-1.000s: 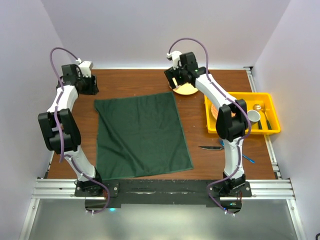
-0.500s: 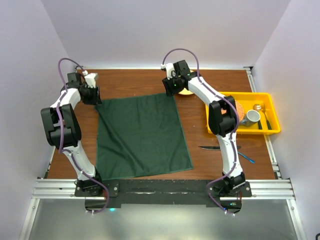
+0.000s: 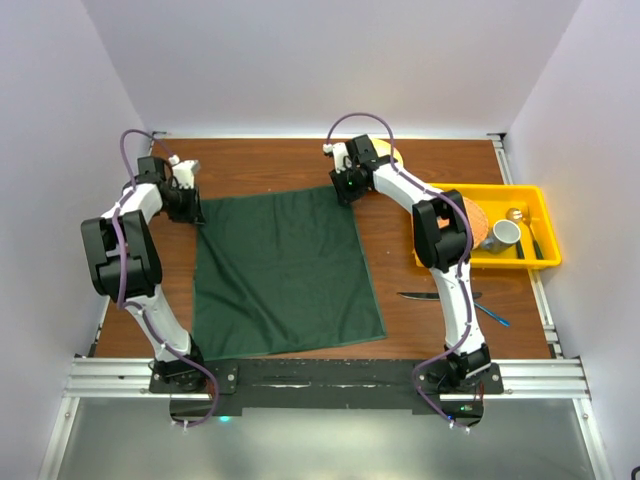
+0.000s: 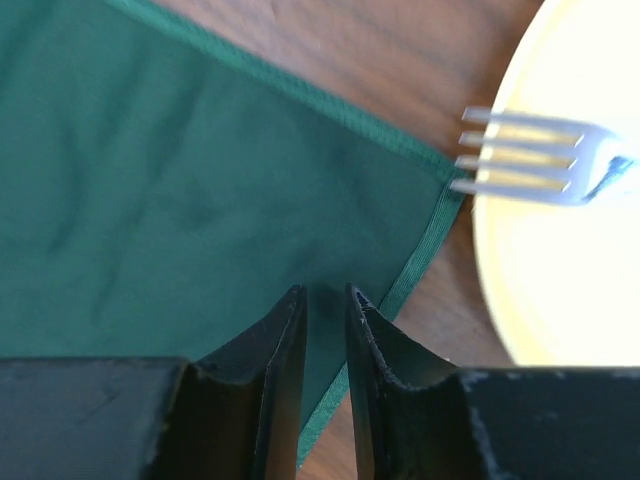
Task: Fold the napkin into a case and place the utensils inside
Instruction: Smooth out the napkin at the center of the board.
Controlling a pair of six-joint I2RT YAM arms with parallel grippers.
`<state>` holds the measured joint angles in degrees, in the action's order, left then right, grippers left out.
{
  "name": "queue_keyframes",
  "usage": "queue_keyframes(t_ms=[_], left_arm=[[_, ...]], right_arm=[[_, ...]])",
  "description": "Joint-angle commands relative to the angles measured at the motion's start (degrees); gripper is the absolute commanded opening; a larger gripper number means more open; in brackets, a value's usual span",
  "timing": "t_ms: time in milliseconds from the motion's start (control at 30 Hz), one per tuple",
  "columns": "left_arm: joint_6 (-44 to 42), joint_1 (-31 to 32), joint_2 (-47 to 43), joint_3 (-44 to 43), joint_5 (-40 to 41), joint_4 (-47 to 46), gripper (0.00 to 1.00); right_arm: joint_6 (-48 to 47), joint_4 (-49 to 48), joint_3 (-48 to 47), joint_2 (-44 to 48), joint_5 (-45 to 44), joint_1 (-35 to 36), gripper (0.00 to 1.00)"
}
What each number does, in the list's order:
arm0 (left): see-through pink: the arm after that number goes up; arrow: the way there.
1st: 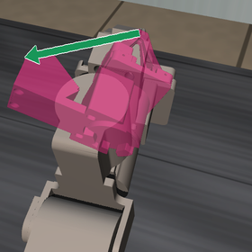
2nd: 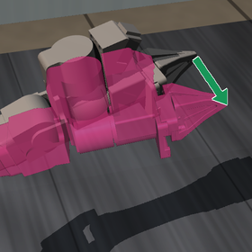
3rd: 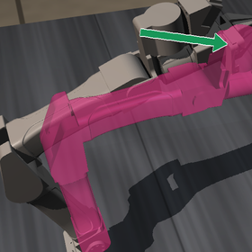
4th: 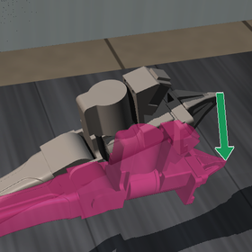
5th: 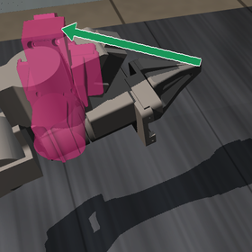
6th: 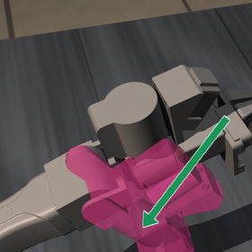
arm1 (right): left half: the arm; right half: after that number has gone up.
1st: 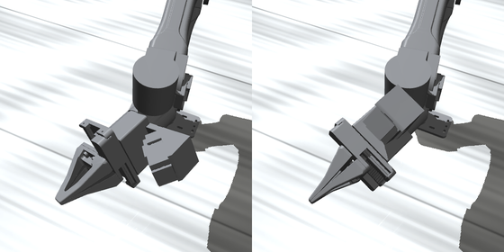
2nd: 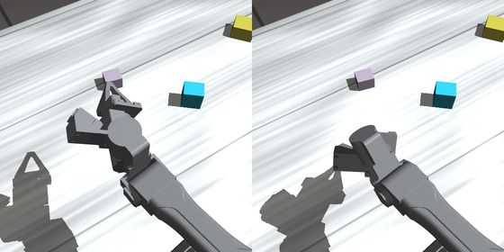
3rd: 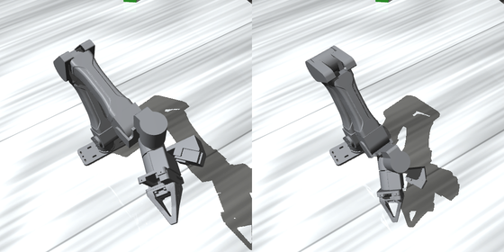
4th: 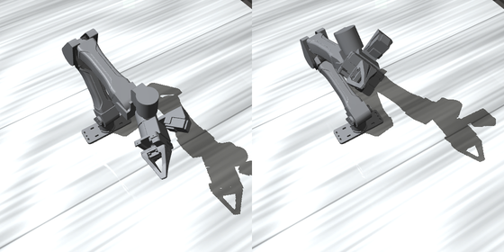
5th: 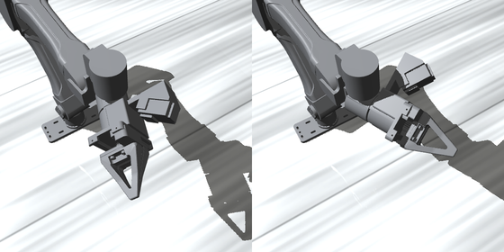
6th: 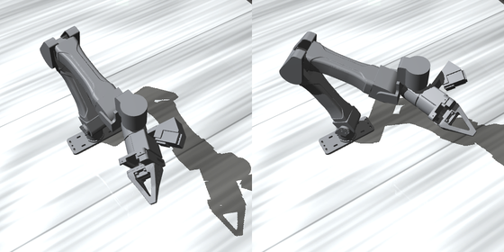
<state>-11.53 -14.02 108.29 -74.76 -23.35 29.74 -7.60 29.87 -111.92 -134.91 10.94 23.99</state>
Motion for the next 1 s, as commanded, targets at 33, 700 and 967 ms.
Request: queue_keyframes(t_ms=[33, 700, 967], left_arm=[[0.89, -1.80, 1.91, -1.43, 3.49, -0.03, 0.29], [0.72, -5.93, 10.96, -19.89, 1.56, 0.50, 0.53], [-3.75, -5.84, 0.62, -6.47, -4.41, 4.45, 0.24]], right_arm=[[-1.28, -2.09, 3.54, 0.88, -3.72, 0.18, 0.25], [1.36, -4.21, -1.63, 4.84, -1.80, 0.27, 0.30], [2.85, -3.15, -0.15, 5.53, 3.11, 0.71, 0.29]])
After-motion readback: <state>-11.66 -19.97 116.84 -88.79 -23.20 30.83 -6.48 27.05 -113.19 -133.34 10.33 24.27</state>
